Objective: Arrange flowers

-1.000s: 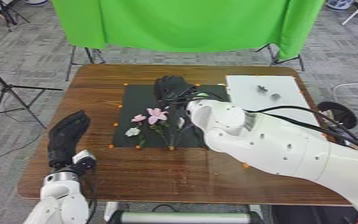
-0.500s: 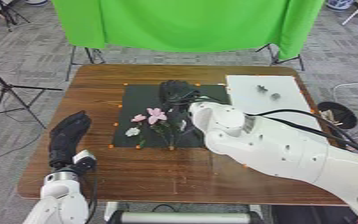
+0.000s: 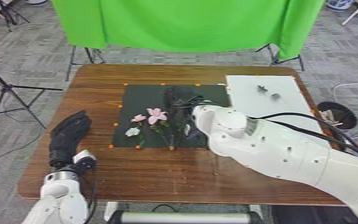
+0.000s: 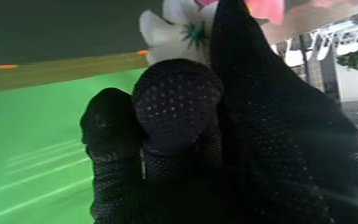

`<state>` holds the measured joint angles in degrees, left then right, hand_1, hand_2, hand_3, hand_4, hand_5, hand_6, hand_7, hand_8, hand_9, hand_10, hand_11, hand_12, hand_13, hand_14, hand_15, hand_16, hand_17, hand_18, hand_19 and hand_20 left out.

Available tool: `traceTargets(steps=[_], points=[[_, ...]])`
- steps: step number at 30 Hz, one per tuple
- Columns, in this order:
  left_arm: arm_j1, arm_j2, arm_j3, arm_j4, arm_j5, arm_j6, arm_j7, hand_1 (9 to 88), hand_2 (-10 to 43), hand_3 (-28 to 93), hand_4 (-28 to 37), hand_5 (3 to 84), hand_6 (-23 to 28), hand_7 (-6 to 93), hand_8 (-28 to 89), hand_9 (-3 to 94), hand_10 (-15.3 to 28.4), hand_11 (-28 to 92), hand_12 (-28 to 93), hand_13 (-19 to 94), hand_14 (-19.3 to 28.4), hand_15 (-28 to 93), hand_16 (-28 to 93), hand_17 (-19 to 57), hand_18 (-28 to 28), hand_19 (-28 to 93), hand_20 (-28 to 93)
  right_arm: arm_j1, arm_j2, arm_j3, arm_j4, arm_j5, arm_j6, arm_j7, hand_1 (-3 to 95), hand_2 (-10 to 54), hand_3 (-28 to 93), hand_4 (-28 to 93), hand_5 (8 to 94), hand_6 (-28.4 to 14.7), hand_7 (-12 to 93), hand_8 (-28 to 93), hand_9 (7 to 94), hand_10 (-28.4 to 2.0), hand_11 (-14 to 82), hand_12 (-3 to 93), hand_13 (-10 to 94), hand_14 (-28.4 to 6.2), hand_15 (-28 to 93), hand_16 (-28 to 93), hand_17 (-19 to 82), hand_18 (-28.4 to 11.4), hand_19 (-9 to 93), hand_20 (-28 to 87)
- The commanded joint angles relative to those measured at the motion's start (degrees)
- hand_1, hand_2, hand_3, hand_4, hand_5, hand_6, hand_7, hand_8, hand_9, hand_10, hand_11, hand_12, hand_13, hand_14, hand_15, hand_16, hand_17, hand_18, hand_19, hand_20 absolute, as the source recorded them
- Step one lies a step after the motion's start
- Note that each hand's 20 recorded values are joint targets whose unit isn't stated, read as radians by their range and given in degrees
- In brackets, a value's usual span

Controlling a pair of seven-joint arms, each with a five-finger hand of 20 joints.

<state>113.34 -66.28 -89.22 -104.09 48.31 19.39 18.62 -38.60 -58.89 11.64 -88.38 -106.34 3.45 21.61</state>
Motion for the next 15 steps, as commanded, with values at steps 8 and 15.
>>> traceTargets(steps=[8,15], points=[[1.16,-0.74,0.08,-0.23,0.21,0.19,-0.62,43.1,7.7,72,-15.2,51.6,1.0,23.2,-2,46.6,11.6,25,11,40,13.7,23,-2,14.7,14.1,12,21,1.32,1.21,1.52,-1.28,0.79,-3.77,1.51,44.5,-9.5,65,-17,66.1,0.6,22,0,73.1,-11.8,15.0,16.0,91,-2.1,56,28,61,-13.4,93,46],[1.52,-0.76,-0.02,-0.44,0.19,0.55,-0.50,43.1,7.7,72,-15.2,51.7,1.0,23.3,-2,46.6,11.4,25,11,40,13.6,23,-2,14.4,14.0,13,21,2.33,2.85,1.81,-3.47,0.76,-4.61,0.89,42.8,-9.5,66,-17,65.9,0.5,21,-1,72.8,-12.1,14.3,15.9,91,-2.3,55,28,61,-13.7,93,46]])
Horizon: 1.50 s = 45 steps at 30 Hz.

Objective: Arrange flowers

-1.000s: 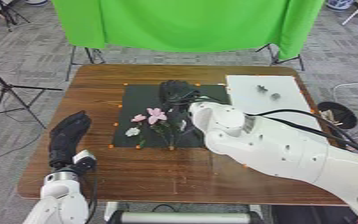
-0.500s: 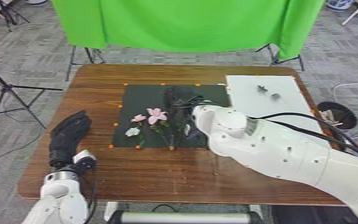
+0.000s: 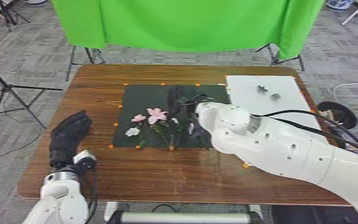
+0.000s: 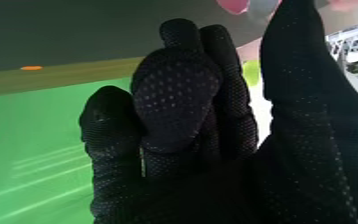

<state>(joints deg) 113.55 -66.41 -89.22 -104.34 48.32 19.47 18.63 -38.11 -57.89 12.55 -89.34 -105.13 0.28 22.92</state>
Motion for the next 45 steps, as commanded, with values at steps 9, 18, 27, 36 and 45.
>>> traceTargets(steps=[9,18,27,36,45], points=[[1.58,-0.59,0.24,-0.57,0.12,1.15,-0.15,43.1,7.7,72,-15.4,51.9,1.0,23.1,-2,46.8,11.5,25,11,40,13.6,23,-2,14.1,13.5,13,21,4.73,8.20,0.91,-7.96,-0.70,-3.01,-2.67,42.8,-9.5,67,-17,64.9,0.9,21,-3,72.0,-12.0,14.0,16.1,90,-2.7,55,28,60,-14.4,93,46],[1.70,-0.53,0.36,-0.56,0.17,1.21,-0.24,43.1,7.7,72,-15.6,52.0,1.0,23.0,-1,46.9,11.4,25,11,40,13.7,23,-2,14.4,13.0,14,22,5.29,17.26,6.72,-8.47,-8.82,-1.36,5.95,31.2,-9.5,70,-18,56.8,-0.3,15,-9,63.9,-13.7,9.9,16.3,87,-4.0,57,28,57,-15.8,93,47],[2.00,-0.31,-0.17,-0.71,0.37,1.16,-0.90,43.2,8.1,72,-15.9,52.1,1.0,23.0,-1,46.8,11.6,25,11,40,13.7,23,-3,14.8,12.9,15,22,1.21,21.33,10.69,-0.71,-7.70,-7.97,12.48,24.2,-9.5,66,-16,46.1,-1.0,8,-6,54.2,-17.3,6.8,15.4,83,-6.8,59,26,53,-18.3,93,45],[1.29,-0.10,0.75,-0.64,0.36,0.93,-0.92,43.1,8.6,71,-15.9,52.1,1.0,22.9,-1,46.8,11.6,25,11,40,13.8,23,-3,15.7,13.0,17,24,-2.45,21.14,12.31,3.82,-8.33,-7.74,13.57,24.3,-9.5,65,-15,44.7,-0.3,8,-7,55.6,-17.7,7.2,14.7,83,-7.1,59,26,53,-18.6,93,45],[1.52,-0.15,1.35,-0.89,0.31,1.44,-0.95,42.7,8.9,71,-15.8,52.0,1.1,22.6,-1,46.8,11.7,25,11,40,14.0,24,-3,15.8,13.1,18,25,-6.17,21.06,14.10,5.79,-8.26,-6.66,14.75,26.0,-9.5,66,-15,46.2,0.1,10,-7,58.9,-16.9,7.8,14.7,84,-6.8,60,25,54,-18.9,93,46]])
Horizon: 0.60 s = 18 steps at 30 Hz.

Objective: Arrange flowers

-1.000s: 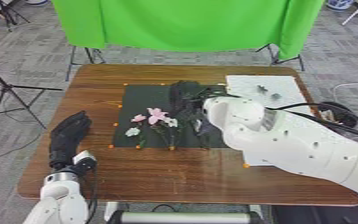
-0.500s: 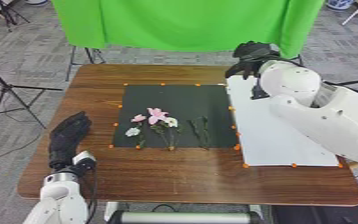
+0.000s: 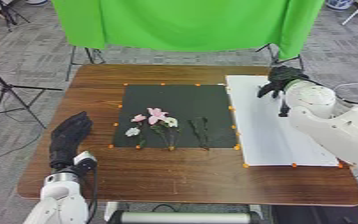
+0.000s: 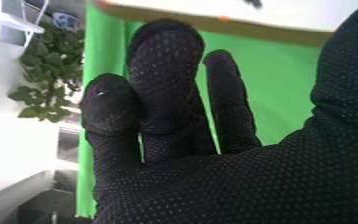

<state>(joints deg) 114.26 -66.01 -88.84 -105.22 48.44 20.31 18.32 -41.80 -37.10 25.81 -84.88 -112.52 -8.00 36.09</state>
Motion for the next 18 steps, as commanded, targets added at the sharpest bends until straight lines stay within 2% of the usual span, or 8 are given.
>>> traceTargets(steps=[1,2,8,11,13,17,18], points=[[0.74,-0.53,0.85,0.08,0.19,0.48,-0.79,42.7,8.9,71,-15.8,52.0,1.1,22.6,-1,46.8,11.7,25,11,40,14.0,24,-3,15.8,13.1,18,25,-3.13,0.49,1.13,1.58,-0.81,1.50,1.45,26.1,-9.5,66,-15,46.3,0.1,10,-7,59.0,-16.9,7.8,14.7,84,-6.8,60,25,54,-18.9,93,46],[0.63,-0.68,0.53,0.20,0.32,0.16,-0.82,42.7,8.9,71,-15.9,52.0,1.1,22.5,-1,46.8,11.8,25,11,40,14.0,24,-3,15.8,13.1,18,25,-3.39,0.46,1.32,1.86,-0.84,1.32,1.58,26.5,-9.5,67,-15,46.6,0.2,11,-7,59.5,-16.8,8.0,14.8,84,-6.7,60,25,54,-18.8,93,46],[0.86,-0.69,1.41,-0.35,0.24,1.09,-0.68,42.7,8.9,71,-16.0,52.0,1.2,22.5,-1,46.7,11.8,25,11,40,14.0,24,-3,15.8,13.1,19,25,-6.33,1.00,3.21,2.09,-0.26,0.96,2.20,27.9,-9.5,68,-15,48.4,0.3,12,-8,61.2,-16.4,8.2,14.8,85,-6.6,59,25,54,-18.7,93,46],[0.90,-0.84,1.31,-0.29,0.19,1.09,-0.77,42.3,9.0,71,-15.9,52.0,1.2,22.4,-1,46.7,11.8,25,11,40,14.1,24,-3,15.8,13.1,19,25,-6.04,-0.14,2.53,3.53,-0.43,3.89,1.83,30.6,-9.5,68,-16,50.8,0.3,12,-8,63.0,-15.7,8.6,14.9,85,-6.5,59,25,55,-18.5,93,45],[0.96,-0.84,1.30,-0.28,0.24,1.01,-0.75,42.2,9.1,71,-16.0,52.0,1.2,22.4,-2,46.6,11.8,25,11,40,14.1,24,-3,15.8,13.1,19,25,-6.56,0.27,2.02,3.26,-0.85,6.85,1.68,36.3,-9.5,69,-16,56.0,0.4,15,-9,66.3,-14.4,10.7,15.4,86,-5.8,59,25,56,-18.0,93,45],[1.07,-0.82,1.95,-0.60,0.14,1.74,-0.53,42.0,9.1,71,-15.9,52.0,1.2,22.3,-2,46.6,11.8,25,11,40,14.1,24,-3,15.8,13.1,19,25,-6.91,0.38,0.45,3.65,-2.13,14.62,0.74,44.5,-9.5,71,-19,62.2,-0.5,18,-9,69.9,-12.2,13.7,15.8,87,-4.6,58,26,57,-16.8,93,44],[0.78,-0.90,1.71,-0.31,0.23,1.23,-0.91,42.0,9.1,71,-15.9,51.9,1.2,22.4,-2,46.6,11.8,25,11,40,14.1,24,-3,15.7,13.1,19,25,-7.29,0.62,0.45,3.54,-2.47,15.50,0.60,46.5,-9.5,70,-21,62.9,-0.7,18,-5,71.1,-12.1,14.3,15.8,88,-4.4,58,26,57,-16.3,93,44]])
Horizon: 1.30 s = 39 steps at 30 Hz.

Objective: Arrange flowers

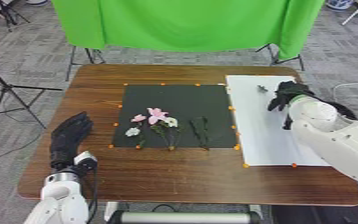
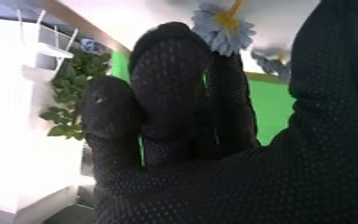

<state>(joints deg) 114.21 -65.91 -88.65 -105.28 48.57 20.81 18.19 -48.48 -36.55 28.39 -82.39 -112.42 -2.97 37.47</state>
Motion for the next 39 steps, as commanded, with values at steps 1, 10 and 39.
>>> traceTargets(steps=[1,10,39], points=[[1.11,-1.10,1.37,-0.42,0.12,0.89,-0.79,42.0,9.1,71,-15.9,52.0,1.2,22.3,-2,46.6,11.8,25,11,40,14.1,24,-3,15.7,13.1,19,25,-0.47,0.00,-2.68,1.08,-2.78,11.74,-1.12,48.5,-9.4,69,-22,64.3,-1.0,18,-1,72.4,-12.1,14.8,15.9,88,-4.3,58,26,58,-16.1,93,44],[1.05,-1.09,1.14,-0.32,0.14,0.78,-1.08,42.0,9.3,71,-16.2,51.9,1.4,22.3,-2,46.5,11.8,25,11,40,14.2,24,-3,15.5,13.1,18,25,0.21,0.39,-2.74,-0.53,-1.90,14.84,-1.48,59.7,-9.2,66,-22,77.0,-0.1,21,3,86.8,-9.7,6.3,30.4,91,-2.4,57,28,61,-14.4,93,45],[1.01,0.15,3.86,-1.73,0.14,2.96,-0.54,41.7,9.7,71,-16.3,51.8,1.5,22.4,-2,46.4,11.8,25,11,39,14.3,24,-3,15.0,12.6,17,24,16.49,-8.78,-19.35,-12.24,3.66,17.87,-24.68,60.1,-9.5,67,-23,78.9,0.3,21,3,88.0,-9.4,4.8,32.0,92,-1.5,58,30,62,-12.9,93,46]])
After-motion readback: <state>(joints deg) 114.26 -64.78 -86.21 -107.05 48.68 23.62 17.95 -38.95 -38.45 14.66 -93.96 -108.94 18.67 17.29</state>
